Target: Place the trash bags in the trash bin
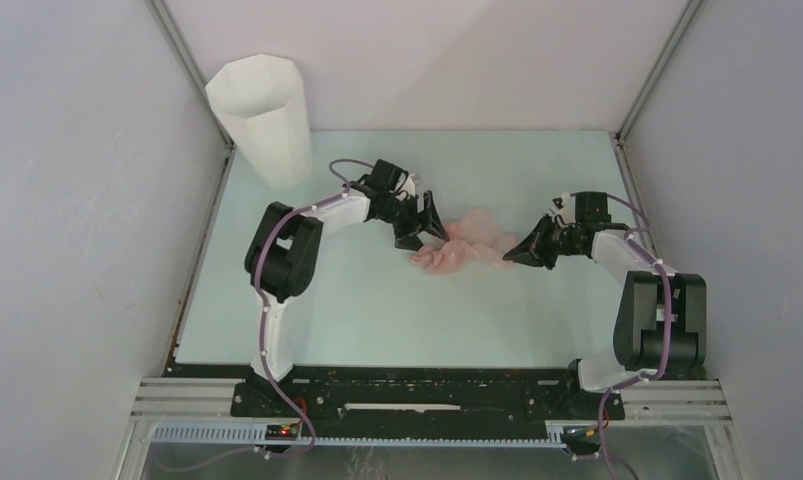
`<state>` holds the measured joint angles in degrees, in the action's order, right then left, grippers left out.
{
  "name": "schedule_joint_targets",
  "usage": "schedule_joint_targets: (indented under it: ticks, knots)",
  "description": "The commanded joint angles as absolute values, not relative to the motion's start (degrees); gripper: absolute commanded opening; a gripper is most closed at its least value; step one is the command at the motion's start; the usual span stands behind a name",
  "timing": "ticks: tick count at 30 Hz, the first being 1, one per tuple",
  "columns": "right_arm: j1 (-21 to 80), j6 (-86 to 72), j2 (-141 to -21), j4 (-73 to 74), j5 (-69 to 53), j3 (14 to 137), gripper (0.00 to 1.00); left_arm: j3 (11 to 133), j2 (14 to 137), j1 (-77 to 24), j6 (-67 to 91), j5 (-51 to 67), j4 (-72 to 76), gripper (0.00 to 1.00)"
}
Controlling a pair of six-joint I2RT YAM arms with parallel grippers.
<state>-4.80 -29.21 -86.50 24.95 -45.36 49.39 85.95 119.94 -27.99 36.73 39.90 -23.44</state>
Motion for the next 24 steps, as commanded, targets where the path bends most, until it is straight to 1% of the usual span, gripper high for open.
schedule_joint_targets:
  ticks: [1, 7, 9, 11, 14, 16, 19, 20, 22, 24]
  knots:
    - [-4.92, -27.61, -85.78, 24.40, -46.98, 49.47, 0.00, 88.33, 121.58, -27.66, 45.02, 41.85, -13.01, 0.82]
    - [-4.93, -26.54, -85.00, 25.41, -47.61, 49.48, 0.00, 89.05, 124.21, -27.51, 50.41, 40.09, -7.62, 0.75]
    - [-4.84, -26.28, -84.91, 26.05, -47.99, 49.48, 0.00, 89.15, 124.83, -27.51, 51.75, 39.38, -5.94, 0.71]
    - [-4.75, -26.09, -84.55, 26.71, -48.30, 49.48, 0.00, 89.25, 125.80, -27.51, 53.81, 39.35, -3.82, 0.61]
    - [-4.13, -25.90, -82.84, 27.76, -47.63, 49.48, 0.00, 89.79, 125.47, -27.43, 54.52, 36.52, -4.69, 0.37]
    - [-3.56, -26.04, -81.31, 28.62, -46.36, 49.48, 0.00, 90.43, 122.92, -27.26, 53.06, 32.81, -8.44, 0.24]
    - [-1.91, -27.09, -78.03, 29.37, -43.43, 49.47, 0.00, 95.06, 116.83, -27.48, 45.29, 23.09, -19.68, 0.04]
    - [-1.36, -28.07, -77.01, 29.06, -42.60, 49.48, 0.00, 96.67, 114.83, -27.63, 43.18, 19.33, -23.84, 0.01]
    - [-0.26, -30.36, -75.44, 28.48, -41.09, 50.10, 0.00, 100.08, 110.45, -27.97, 39.96, 12.00, -31.71, 0.00]
    - [1.80, -31.65, -74.71, 30.21, -39.71, 53.41, 0.00, 104.86, 107.23, -28.27, 37.45, 5.99, -38.36, 0.00]
